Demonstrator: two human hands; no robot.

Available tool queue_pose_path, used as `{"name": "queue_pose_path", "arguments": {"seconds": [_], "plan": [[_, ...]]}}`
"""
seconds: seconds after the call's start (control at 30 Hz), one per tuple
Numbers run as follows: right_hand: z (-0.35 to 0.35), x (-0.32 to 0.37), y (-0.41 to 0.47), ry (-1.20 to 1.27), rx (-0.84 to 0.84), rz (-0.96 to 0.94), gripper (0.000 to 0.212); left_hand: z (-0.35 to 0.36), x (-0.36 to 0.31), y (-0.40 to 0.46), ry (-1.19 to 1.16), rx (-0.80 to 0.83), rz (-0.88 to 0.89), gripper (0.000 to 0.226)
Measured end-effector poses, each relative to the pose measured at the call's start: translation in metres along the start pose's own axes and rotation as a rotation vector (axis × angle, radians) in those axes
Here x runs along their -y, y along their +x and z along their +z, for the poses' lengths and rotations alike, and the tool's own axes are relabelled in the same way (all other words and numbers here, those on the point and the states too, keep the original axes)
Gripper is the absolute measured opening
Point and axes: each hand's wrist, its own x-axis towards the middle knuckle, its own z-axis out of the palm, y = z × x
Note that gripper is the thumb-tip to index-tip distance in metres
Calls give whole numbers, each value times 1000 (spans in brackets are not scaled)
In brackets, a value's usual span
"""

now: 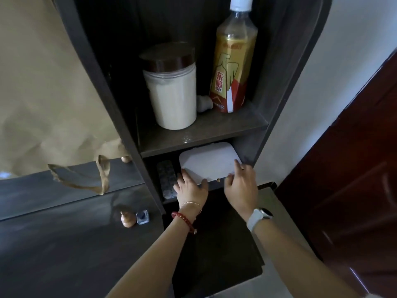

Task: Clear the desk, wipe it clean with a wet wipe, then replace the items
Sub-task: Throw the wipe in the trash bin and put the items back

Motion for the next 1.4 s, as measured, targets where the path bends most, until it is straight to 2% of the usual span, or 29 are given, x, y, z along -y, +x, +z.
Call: {"name": "queue_pose_path", "arguments": {"seconds": [0.1,0.2,0.3,0.37,0.43,0.53,0.6,0.67,0.77,0.93,1.1,1.23,1.4], "plan": [[16,-5,-7,-112,144,-36,57,2,-3,5,-24,26,-22,79],[25,-14,-14,-75,116,-65,56,3,0,0,-96,-12,-11,77],[17,-19,-26,150,110,-82,40,7,14,-17,-275,-46,28,71],[11,-20,-33,357,41,-48,23,8,20,-29,-375,-62,26,69],[8,-18,-33,466,-40,35,13,7,21,-33,-403,-68,-14,68],[7,-12,-17,588,-34,330,30,6,15,-27,-424,-37,-82,55],[4,-7,-5,716,21,539,38,5,10,-24,-442,-18,-147,59],[5,-7,1,814,23,613,38,7,7,-25,-488,-18,-188,61],[10,-9,-4,867,27,608,41,10,7,-30,-542,-49,-192,59],[14,-30,-30,767,114,544,49,12,23,-45,-558,-76,-86,53],[-7,-39,-80,932,83,494,37,11,57,-73,-525,-70,80,55],[-8,-40,-125,1025,235,461,34,-2,96,-99,-512,-83,203,52],[7,-10,-165,923,427,305,60,-45,157,-123,-523,-110,215,46]]}}
